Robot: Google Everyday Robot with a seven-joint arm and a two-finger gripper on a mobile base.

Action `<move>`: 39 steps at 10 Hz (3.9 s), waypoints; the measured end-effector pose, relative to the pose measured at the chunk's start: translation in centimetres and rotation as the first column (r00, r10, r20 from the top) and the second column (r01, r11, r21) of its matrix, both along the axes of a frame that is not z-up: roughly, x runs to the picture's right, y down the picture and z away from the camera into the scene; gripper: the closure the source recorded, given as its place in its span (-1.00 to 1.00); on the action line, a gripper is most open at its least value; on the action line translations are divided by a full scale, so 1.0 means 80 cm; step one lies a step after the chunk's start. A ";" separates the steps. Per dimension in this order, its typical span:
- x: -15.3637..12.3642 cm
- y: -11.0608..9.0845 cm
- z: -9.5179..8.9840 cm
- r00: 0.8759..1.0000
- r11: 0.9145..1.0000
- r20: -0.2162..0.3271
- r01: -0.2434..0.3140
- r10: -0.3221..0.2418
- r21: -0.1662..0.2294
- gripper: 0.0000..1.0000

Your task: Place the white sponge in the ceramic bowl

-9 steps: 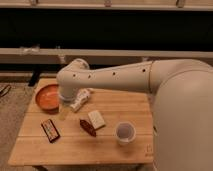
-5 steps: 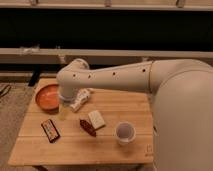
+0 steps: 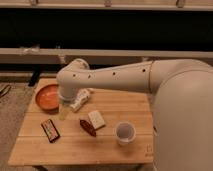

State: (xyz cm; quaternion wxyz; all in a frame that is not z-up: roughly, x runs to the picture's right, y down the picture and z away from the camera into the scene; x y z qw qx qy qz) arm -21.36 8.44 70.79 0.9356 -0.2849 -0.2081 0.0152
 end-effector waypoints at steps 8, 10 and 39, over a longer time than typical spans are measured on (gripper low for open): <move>0.000 0.000 0.000 1.000 1.000 0.000 0.000 0.000 0.000 -0.60; 0.000 0.000 0.000 1.000 1.000 0.000 0.000 0.000 0.000 -0.60; 0.203 0.080 0.195 0.869 0.984 -0.492 -0.126 0.049 -0.124 -0.60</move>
